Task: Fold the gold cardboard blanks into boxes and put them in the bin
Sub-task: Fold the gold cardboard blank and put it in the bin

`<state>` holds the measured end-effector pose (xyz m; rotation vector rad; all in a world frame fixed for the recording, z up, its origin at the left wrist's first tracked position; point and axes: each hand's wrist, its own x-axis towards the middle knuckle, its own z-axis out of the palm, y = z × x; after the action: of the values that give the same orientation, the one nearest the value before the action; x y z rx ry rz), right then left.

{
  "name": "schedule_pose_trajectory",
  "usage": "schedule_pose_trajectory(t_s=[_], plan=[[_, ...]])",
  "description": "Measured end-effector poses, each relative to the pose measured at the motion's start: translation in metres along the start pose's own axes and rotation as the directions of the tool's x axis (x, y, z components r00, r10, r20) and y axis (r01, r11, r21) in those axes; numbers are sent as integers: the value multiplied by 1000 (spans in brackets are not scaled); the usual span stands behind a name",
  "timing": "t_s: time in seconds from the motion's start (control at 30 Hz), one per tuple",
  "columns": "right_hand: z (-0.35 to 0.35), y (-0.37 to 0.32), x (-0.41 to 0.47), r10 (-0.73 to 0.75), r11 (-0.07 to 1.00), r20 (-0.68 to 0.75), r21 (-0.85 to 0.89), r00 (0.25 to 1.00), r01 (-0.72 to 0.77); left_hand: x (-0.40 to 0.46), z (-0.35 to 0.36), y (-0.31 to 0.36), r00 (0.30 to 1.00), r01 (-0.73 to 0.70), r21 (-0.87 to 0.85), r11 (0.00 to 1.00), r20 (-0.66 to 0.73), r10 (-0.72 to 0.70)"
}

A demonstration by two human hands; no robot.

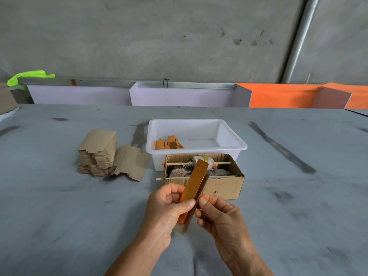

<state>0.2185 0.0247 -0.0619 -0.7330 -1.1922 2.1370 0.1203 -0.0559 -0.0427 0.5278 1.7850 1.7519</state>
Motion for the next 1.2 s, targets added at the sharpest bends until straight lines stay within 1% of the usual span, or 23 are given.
schedule_pose_trajectory(t_s=[0.17, 0.33, 0.43, 0.57, 0.67, 0.8, 0.83, 0.9, 0.93, 0.97, 1.03, 1.1, 1.2], plan=[[1, -1, 0, -61, 979, -35, -198, 998, 53, -1, 2, 1, 1000, -8, -6, 1000, -1, 8], [6, 0, -1, -117, 964, -56, -245, 992, 100, -1, 3, -2, 1000, -9, -19, 1000, 5, 10], [7, 3, -1, -155, 954, -123, -277, 980, 116, -5, 5, -4, 998, -21, 61, 998, 54, 18], [5, 6, -1, -149, 944, -171, -317, 974, 89, -7, 4, -8, 997, -25, 152, 988, 78, 14], [-2, 0, -2, -134, 943, -145, -324, 980, 81, -5, -1, -6, 993, -29, 184, 982, 116, 8], [-14, -15, -2, -153, 948, -54, -291, 987, 131, -2, -9, 3, 968, -45, 235, 971, 249, -16], [-15, -17, -2, -155, 948, -49, -290, 987, 135, -1, -10, 5, 968, -47, 230, 972, 251, -12], [-14, -17, -2, -141, 961, -88, -251, 986, 115, 4, -11, 7, 987, -35, 159, 987, 162, 9], [-13, -16, -1, -128, 973, -126, -206, 984, 100, 6, -11, 6, 995, -12, 63, 998, 103, 5], [-11, -14, 0, -110, 986, -171, -145, 979, 85, 7, -8, 4, 998, 20, -71, 997, 63, -15], [-6, -11, 2, -69, 998, -247, -16, 967, 67, 2, -1, -5, 996, 82, -316, 945, 61, -66], [3, -7, 2, -27, 995, -277, 84, 961, 52, -3, 8, -17, 995, 92, -400, 912, 69, -70], [13, -1, -2, 30, 990, -263, 144, 964, 8, -3, 17, -26, 997, 60, -451, 891, -9, -71]])
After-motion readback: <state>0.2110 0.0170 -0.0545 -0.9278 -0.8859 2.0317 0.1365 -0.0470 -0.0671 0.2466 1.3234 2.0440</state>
